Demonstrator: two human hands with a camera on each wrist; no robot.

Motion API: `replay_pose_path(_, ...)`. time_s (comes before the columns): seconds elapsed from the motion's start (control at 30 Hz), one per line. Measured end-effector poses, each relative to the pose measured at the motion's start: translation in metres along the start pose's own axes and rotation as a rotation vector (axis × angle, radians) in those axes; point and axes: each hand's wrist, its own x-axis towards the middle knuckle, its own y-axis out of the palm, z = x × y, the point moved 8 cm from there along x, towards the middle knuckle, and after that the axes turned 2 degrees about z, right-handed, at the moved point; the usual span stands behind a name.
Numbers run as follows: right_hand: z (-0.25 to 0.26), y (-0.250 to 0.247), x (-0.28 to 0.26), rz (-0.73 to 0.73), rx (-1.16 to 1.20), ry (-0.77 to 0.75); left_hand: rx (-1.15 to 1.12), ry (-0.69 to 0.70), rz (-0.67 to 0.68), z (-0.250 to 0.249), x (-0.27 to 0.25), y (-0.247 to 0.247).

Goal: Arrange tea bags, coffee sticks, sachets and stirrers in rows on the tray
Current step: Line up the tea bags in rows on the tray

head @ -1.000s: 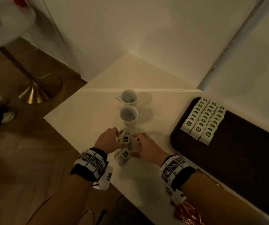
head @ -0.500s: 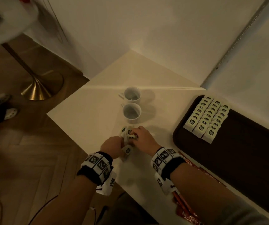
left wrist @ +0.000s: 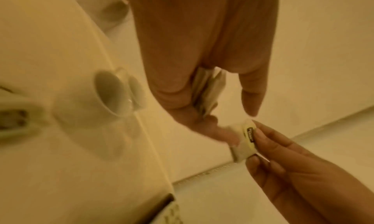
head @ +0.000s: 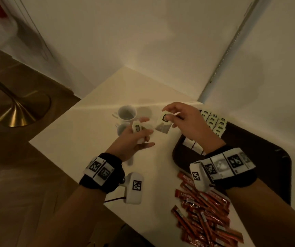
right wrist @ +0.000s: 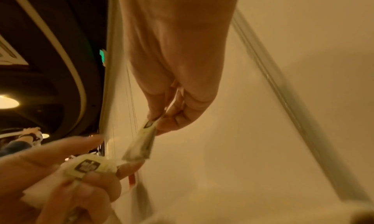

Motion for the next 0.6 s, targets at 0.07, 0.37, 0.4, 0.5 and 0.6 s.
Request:
replay_pose_path(0.07, 0.017, -0.026, -0.001, -0.049, -0.082, -0.047, -0.019, 0.086, 0.016, -0.017, 0.005, 0.024)
replay_pose_path(0.37, 0.093, -0.101, -0.019, -0.171, -0.386, -0.165, -0.238, 0.182, 0.155, -0.051, 0.015, 0.113)
replay_pose_path(0.4, 0.097, -0.105, -0.019, -0.166, -0.438, -0.169, -0.254, 0.176, 0.179, -0.051, 0.014, 0.122)
replay_pose_path(0.5, 0.105, -0.114, -0.020, -0.182, -0.611, -0.200, -0.312, 0.159, 0.259, -0.054, 0.011, 0.143)
replay_pose_path(0.6, 0.111, -0.124, -0.024, -0.230, -0.690, -0.247, -0.307, 0.168, 0.296, -0.056, 0.010, 0.153)
